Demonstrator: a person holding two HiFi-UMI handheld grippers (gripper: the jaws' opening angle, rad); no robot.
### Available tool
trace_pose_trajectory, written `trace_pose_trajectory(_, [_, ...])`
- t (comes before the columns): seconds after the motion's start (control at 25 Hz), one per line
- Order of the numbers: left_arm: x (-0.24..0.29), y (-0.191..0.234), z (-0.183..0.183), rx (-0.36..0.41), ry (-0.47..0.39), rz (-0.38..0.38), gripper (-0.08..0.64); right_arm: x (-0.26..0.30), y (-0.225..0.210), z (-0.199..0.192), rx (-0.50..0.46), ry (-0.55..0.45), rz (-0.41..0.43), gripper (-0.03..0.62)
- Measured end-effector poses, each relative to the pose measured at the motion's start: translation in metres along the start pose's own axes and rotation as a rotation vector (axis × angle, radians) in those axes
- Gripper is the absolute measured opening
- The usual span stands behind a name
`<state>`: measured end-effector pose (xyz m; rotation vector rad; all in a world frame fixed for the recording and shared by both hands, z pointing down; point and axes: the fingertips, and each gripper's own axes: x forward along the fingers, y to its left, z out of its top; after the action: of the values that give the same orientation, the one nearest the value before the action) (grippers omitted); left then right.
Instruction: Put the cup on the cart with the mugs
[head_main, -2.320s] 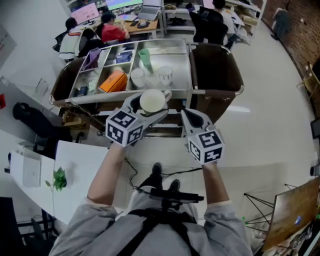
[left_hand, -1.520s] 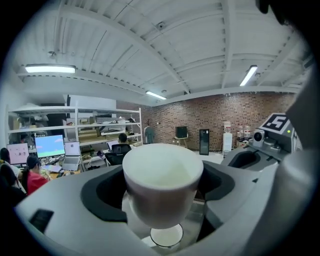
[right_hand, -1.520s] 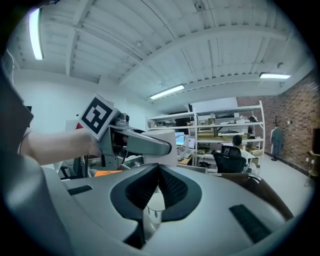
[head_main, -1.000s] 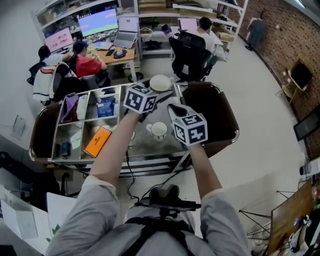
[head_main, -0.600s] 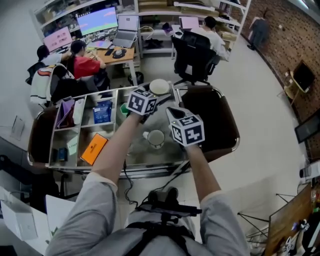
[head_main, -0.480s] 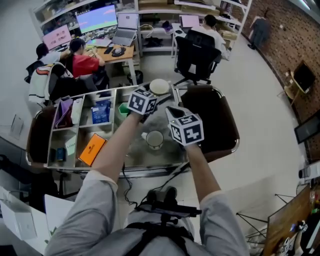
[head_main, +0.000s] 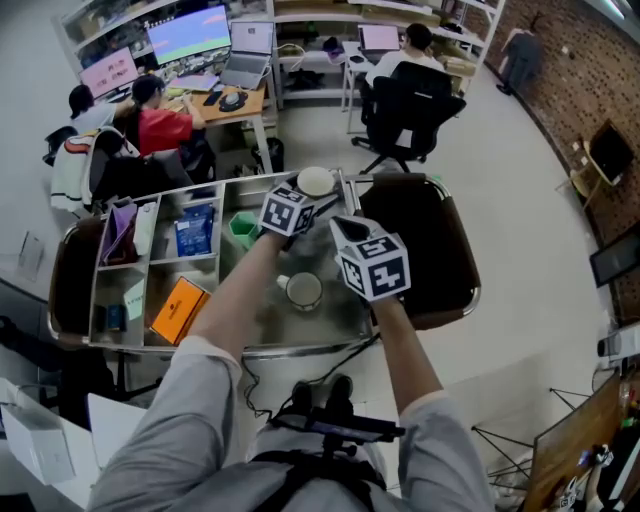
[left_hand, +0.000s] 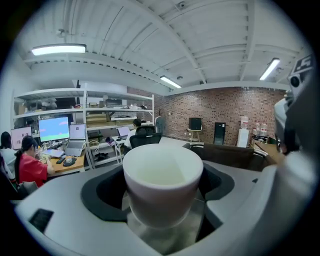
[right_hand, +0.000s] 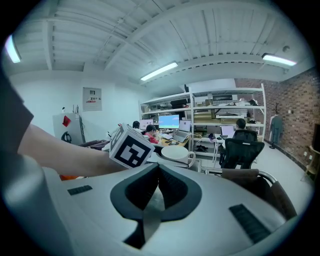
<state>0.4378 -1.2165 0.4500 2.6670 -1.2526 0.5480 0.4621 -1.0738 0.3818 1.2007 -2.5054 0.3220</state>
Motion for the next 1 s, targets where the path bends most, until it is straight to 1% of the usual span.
trace_pose_trajectory(0.28, [0.018,0.008,-0.018,-0.032,0.025,-0.013,0.428,-0.001,-0.003,0.003,-0.005,-0.007,0.004,-0.014])
trace_pose_trajectory(0.72, [0.037,0.006,-0.028,-0.036,0.042,-0.024,0.428,-0.003,-0.011,0.002,0.004,-0.012,0.005,-0.014])
trace_pose_trajectory(1.0, [0.045,0.007,-0.049,-0.073,0.090,-0.019,0.428,-0.007,-0.015,0.004,0.010,-0.015,0.009,-0.014])
